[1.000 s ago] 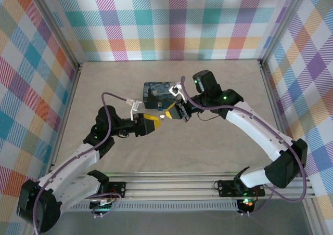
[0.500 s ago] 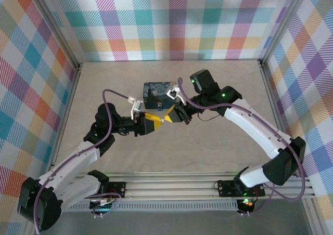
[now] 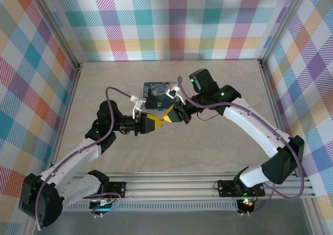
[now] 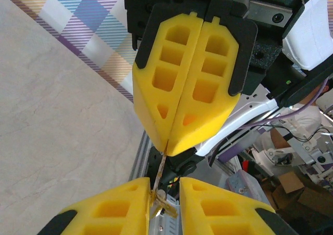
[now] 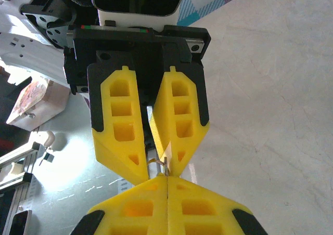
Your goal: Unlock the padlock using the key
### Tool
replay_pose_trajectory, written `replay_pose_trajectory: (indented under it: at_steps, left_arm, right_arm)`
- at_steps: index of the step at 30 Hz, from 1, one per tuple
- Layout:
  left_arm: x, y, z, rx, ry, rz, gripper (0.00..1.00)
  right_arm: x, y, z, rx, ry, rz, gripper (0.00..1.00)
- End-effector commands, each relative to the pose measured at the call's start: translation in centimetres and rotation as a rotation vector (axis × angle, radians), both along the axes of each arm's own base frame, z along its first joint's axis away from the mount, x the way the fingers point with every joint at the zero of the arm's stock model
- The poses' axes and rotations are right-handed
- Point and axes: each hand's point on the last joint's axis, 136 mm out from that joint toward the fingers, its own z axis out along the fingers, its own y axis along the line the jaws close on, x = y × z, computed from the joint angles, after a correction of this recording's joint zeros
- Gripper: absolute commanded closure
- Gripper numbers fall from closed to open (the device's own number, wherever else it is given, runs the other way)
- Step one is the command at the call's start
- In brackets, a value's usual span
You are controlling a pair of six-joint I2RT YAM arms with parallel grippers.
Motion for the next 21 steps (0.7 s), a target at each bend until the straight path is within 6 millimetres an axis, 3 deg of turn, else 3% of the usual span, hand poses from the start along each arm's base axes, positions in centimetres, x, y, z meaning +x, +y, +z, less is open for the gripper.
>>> replay_pose_trajectory:
  at_steps: [1, 7, 10, 12, 15, 21]
  left_arm:
    - [0.0, 0.0, 1.5, -0.02, -0.06, -0.02, 0.79]
    - [0.3, -0.1, 1.2, -0.012, -0.048, -0.016, 0.79]
    - [0.6, 0.1, 0.8, 0.0, -0.04, 0.01, 0.57]
    - [0.6, 0.1, 0.8, -0.001, -0.043, 0.02, 0.51]
    - [0.8, 0.1, 0.8, -0.001, -0.039, 0.021, 0.51]
    - [1.0, -0.1, 0.6, 0.004, -0.024, 0.014, 0.67]
  right_arm:
    - [-0.6, 0.5, 0.8, 0.028, 0.005, 0.045, 1.0]
    - [-0.4, 0.4, 0.5, 0.019, -0.005, 0.038, 1.0]
    - [-0.3, 0.3, 0.5, 0.011, -0.018, 0.031, 1.0]
    - [-0.3, 0.3, 0.5, 0.007, -0.024, 0.03, 1.0]
    - [-0.3, 0.2, 0.4, -0.001, -0.021, 0.031, 1.0]
    - [-0.3, 0.1, 0.4, -0.007, -0.031, 0.026, 1.0]
